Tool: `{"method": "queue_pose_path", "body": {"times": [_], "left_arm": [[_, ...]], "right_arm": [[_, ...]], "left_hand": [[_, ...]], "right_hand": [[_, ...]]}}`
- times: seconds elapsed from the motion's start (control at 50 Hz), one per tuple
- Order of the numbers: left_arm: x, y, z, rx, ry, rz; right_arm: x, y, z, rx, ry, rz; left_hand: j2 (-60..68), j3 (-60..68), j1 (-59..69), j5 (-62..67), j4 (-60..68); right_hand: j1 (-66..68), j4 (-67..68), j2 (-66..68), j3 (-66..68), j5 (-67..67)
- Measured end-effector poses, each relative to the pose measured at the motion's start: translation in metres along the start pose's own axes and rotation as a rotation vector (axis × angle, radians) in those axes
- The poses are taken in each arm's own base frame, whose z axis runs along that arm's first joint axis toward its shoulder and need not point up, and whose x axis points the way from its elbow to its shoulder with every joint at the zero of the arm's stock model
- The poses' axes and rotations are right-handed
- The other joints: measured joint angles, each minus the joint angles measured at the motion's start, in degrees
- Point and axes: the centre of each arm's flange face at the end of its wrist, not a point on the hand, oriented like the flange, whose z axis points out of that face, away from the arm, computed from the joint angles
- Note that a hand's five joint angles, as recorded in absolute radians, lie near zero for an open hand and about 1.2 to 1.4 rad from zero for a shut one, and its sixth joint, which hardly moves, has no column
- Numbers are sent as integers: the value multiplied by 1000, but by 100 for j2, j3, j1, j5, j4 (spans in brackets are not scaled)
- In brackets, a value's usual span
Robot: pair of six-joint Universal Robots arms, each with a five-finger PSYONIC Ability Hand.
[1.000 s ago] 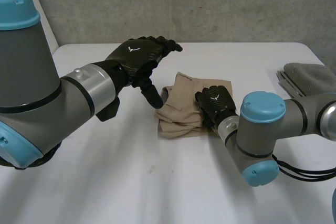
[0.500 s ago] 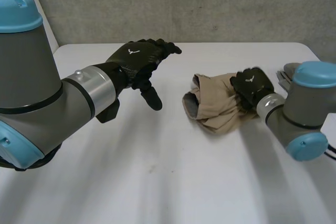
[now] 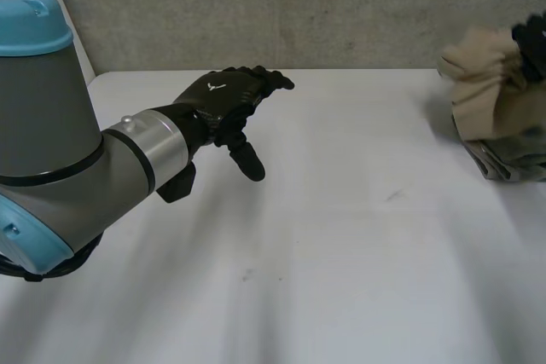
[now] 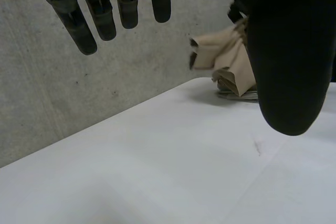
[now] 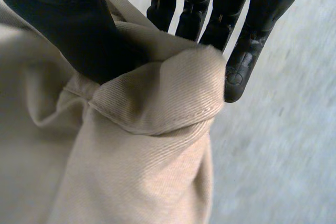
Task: Fold the laundry.
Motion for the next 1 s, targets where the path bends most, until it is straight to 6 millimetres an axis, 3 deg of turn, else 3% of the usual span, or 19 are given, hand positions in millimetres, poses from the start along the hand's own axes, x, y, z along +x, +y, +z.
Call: {"method": "queue_pose_path", "body": {"times": [0.08, 0.18, 0.22, 0.3, 0.32, 0.36, 0.42, 0.44, 0.48, 0.6, 0.64, 0.72, 0.8, 0.84, 0.88, 0.9, 1.0], "left_arm": [[1, 3, 0, -7, 2, -1], [1, 5, 0, -13, 3, -2], [1, 5, 0, -14, 4, -2], [2, 5, 1, -13, 4, -2], [2, 5, 1, -13, 4, -2], [2, 5, 1, -13, 3, -2], [2, 4, 0, -11, 3, -1], [2, 4, 0, -10, 4, -1], [2, 3, 0, -8, 4, 0], [4, -4, -5, 14, 2, 6], [4, -8, -7, 27, 0, 9], [3, -23, -17, 73, -25, 19], [-5, -39, -29, 129, -102, 28], [-16, -49, -36, 163, -175, 29], [-16, -49, -36, 163, -175, 29], [-34, -58, -45, 198, -285, 27], [-56, -59, -53, 202, -399, 20]], "right_arm": [[4, 48, -7, -101, -22, 25], [9, 89, -20, -184, -50, 44], [11, 97, -25, -204, -62, 52], [16, 96, -33, -226, -88, 66], [16, 95, -33, -226, -89, 67], [23, 81, -36, -222, -92, 68], [31, 64, -37, -210, -87, 66], [37, 45, -38, -189, -78, 61], [40, 29, -38, -170, -73, 60], [34, -74, -44, -30, -37, 104], [29, -96, -49, -6, -24, 136], [9, -152, -68, 44, -4, 253], [-19, -192, -93, 67, -24, 362], [-35, -206, -106, 65, -48, 406], [-35, -206, -106, 65, -48, 406], [-65, -223, -128, 43, -99, 455], [-98, -231, -154, -11, -142, 471]], "left_hand": [[0, 0, 0, 0, 0], [0, 0, 0, 0, 0], [0, 0, 0, 0, 0], [0, 0, 0, 0, 0], [0, 0, 0, 0, 0], [0, 0, 0, 0, 0], [0, 0, 0, 0, 0], [0, 0, 0, 0, 0], [0, 0, 0, 0, 0], [0, 0, 0, 0, 0], [0, 0, 0, 0, 0], [0, 0, 0, 0, 0], [0, 0, 0, 0, 0], [0, 0, 0, 0, 0], [0, 0, 0, 0, 0], [0, 0, 0, 0, 0], [-8, -9, 0, 0, -2]], "right_hand": [[0, 1, 0, 0, 0], [126, 0, 0, 0, 70], [104, -30, -44, -47, 54], [-2339, -3180, -3273, -3268, -2811], [-2339, -3180, -3273, -3268, -2811], [-4113, -5310, -5288, -5312, -4864], [-4214, -5416, -5385, -5464, -4994], [-4214, -5416, -5385, -5464, -4994], [-4214, -5416, -5385, -5464, -4994], [-4273, -5462, -5435, -5552, -5139], [-4273, -5462, -5436, -5552, -5139], [-4273, -5462, -5436, -5552, -5139], [-4273, -5462, -5436, -5552, -5139], [-4273, -5462, -5436, -5552, -5139], [-4273, -5462, -5436, -5552, -5139], [-4273, -5462, -5436, -5552, -5140], [-4273, -5462, -5436, -5552, -5152]]}}
